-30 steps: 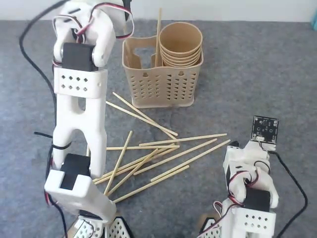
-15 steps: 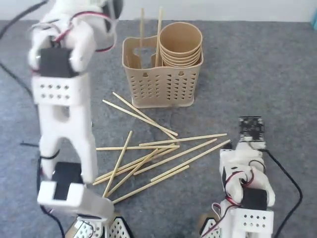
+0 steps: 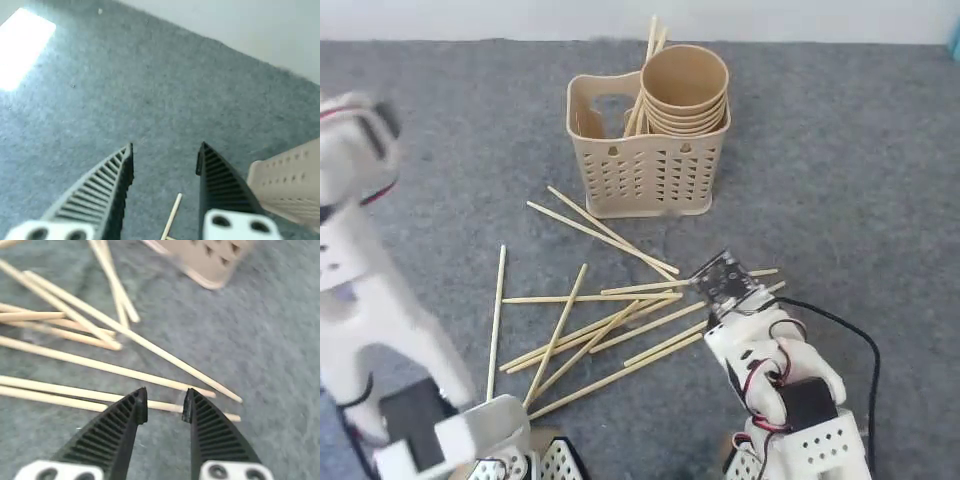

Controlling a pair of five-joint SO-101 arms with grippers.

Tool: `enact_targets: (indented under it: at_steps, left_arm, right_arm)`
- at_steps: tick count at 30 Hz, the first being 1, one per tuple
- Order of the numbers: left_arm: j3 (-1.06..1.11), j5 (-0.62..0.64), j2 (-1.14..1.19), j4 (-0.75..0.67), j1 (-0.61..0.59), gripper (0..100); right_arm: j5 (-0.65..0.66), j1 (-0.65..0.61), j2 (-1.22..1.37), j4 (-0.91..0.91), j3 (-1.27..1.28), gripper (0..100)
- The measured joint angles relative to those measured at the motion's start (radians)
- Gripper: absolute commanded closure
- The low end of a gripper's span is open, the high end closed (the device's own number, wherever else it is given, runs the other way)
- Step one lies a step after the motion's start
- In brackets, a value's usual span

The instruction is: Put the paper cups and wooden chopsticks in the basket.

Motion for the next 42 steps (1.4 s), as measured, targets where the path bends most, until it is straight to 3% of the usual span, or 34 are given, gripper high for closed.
enact_targets:
  at_steps: [4, 12, 15, 19, 24, 27, 36, 42]
  left_arm:
    - [0.247, -0.044, -0.135, -0.066, -0.029, 80]
    - [0.868, -0.052, -0.569, -0.322, -0.034, 80]
    - [1.079, -0.052, -0.675, -0.382, -0.041, 80]
    - [1.264, -0.048, -0.697, -0.46, -0.103, 80]
    - [1.386, -0.066, -0.68, -0.563, -0.187, 80]
    - [1.424, -0.081, -0.634, -0.618, -0.215, 80]
    - [1.439, -0.081, -0.476, -0.689, -0.235, 80]
    - [1.461, -0.083, -0.414, -0.756, -0.235, 80]
  right_arm:
    - [0.003, -0.051, 0.071, 0.0, -0.086, 86.4]
    - [-0.003, -0.133, 0.548, 0.048, -0.407, 86.4]
    - [-0.137, -0.178, 0.715, 0.0, -0.471, 86.4]
    - [-0.448, -0.241, 0.878, -0.164, -0.485, 86.4]
    - [-0.816, -0.278, 1.042, -0.342, -0.502, 86.4]
    - [-0.933, -0.313, 1.155, -0.376, -0.546, 86.4]
    - [-0.988, -0.4, 1.49, -0.393, -0.704, 86.4]
    - [-0.988, -0.422, 1.542, -0.393, -0.738, 86.8]
